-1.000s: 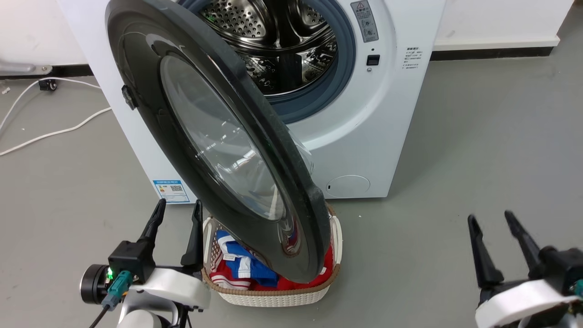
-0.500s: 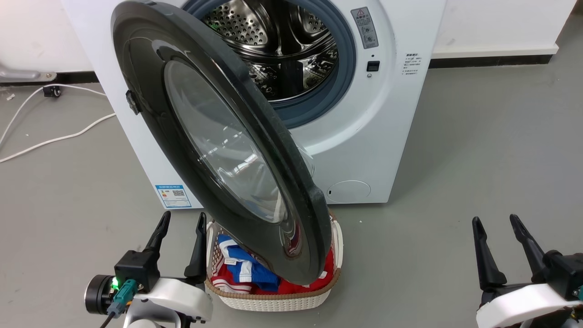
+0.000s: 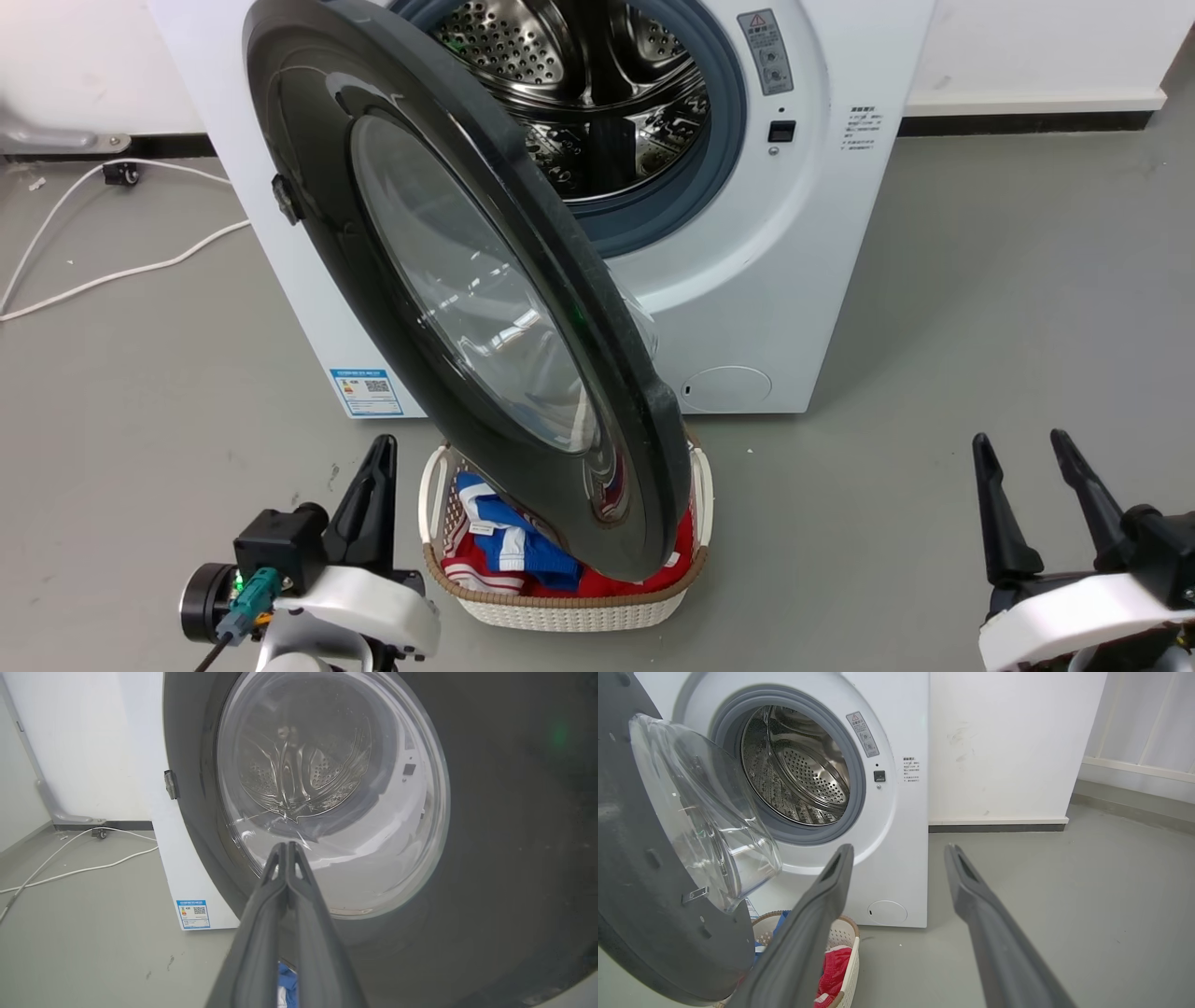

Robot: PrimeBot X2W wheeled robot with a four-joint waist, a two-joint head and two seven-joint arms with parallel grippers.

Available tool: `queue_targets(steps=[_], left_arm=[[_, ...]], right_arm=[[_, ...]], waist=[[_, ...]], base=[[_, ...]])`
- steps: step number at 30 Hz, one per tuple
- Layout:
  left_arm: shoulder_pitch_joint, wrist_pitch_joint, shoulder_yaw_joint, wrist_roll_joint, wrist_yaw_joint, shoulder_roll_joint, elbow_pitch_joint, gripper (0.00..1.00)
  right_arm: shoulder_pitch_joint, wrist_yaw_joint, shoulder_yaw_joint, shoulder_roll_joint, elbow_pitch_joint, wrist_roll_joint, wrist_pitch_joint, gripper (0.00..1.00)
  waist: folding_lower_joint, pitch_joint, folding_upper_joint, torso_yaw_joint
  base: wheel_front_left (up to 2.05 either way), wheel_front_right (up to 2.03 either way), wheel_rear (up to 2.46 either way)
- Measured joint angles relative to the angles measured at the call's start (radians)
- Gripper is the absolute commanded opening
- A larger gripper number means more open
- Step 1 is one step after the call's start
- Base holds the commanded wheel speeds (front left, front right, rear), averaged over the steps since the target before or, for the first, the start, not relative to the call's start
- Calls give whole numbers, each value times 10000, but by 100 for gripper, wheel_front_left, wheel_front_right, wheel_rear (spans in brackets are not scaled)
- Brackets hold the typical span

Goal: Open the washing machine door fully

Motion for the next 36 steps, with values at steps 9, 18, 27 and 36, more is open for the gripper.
queue_targets(steps=[9,18,27,36], left_arm=[[-707,-6,-31,21,414,-125,-1601,0],[-2384,125,-493,107,857,-412,-3973,0],[-4376,625,-2546,-433,1206,-646,-5099,0],[-4879,1716,-6080,-1848,1281,-663,-4798,0]], right_arm=[[-105,0,-251,109,-217,-33,82,100],[-213,0,-324,163,-307,-35,171,100],[-202,0,-477,192,-347,-29,249,100],[-187,0,-504,199,-360,33,307,100]], waist=[[1,162,0,291],[0,257,0,501],[0,410,0,670],[0,616,0,630]], base=[[0,0,0],[0,0,0],[0,0,0],[0,0,0]])
